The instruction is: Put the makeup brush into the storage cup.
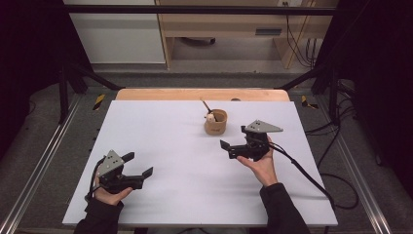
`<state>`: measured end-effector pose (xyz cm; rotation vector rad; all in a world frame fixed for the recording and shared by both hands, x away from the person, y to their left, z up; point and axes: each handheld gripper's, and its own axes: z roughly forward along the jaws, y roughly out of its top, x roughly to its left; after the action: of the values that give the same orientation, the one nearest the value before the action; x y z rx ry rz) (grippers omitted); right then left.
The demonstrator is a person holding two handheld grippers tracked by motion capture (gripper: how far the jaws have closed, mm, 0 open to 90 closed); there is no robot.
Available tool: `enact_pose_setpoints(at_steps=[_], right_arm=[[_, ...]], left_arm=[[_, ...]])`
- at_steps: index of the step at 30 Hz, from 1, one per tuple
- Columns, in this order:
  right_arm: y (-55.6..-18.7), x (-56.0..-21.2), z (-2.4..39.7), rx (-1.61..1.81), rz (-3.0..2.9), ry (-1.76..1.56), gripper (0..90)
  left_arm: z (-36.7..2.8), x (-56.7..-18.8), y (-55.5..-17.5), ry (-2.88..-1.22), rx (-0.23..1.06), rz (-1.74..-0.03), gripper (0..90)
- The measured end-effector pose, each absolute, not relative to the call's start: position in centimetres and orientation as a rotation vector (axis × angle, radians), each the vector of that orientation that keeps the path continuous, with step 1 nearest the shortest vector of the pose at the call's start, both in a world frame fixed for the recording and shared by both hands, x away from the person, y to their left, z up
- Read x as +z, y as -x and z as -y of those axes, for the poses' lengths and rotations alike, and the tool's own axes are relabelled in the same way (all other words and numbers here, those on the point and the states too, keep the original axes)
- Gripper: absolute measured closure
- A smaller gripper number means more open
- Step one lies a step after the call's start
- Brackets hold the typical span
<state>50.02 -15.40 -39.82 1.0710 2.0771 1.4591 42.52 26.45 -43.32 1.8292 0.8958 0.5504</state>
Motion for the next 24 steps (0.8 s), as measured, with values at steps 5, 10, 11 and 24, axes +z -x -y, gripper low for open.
enact_pose_setpoints(at_steps=[5, 10, 11, 24], right_arm=[[-49.0, -40.0, 16.5, 1.458, -2.075, -1.068, 1.6], [-48.1, -40.2, 17.8, 1.465, -2.058, -1.078, 1.3], [-47.9, -40.3, 18.2, 1.464, -2.056, -1.079, 1.3], [-45.5, -41.5, 21.0, 1.441, -2.064, -1.084, 0.7]], left_arm=[[-26.4, -43.3, -42.5, -1.829, 0.549, -0.896, 10.0], [-26.4, -43.3, -42.5, -1.828, 0.547, -0.898, 9.7], [-26.4, -43.3, -42.5, -1.828, 0.546, -0.898, 9.6], [-26.4, -43.3, -42.5, -1.831, 0.538, -0.906, 8.4]])
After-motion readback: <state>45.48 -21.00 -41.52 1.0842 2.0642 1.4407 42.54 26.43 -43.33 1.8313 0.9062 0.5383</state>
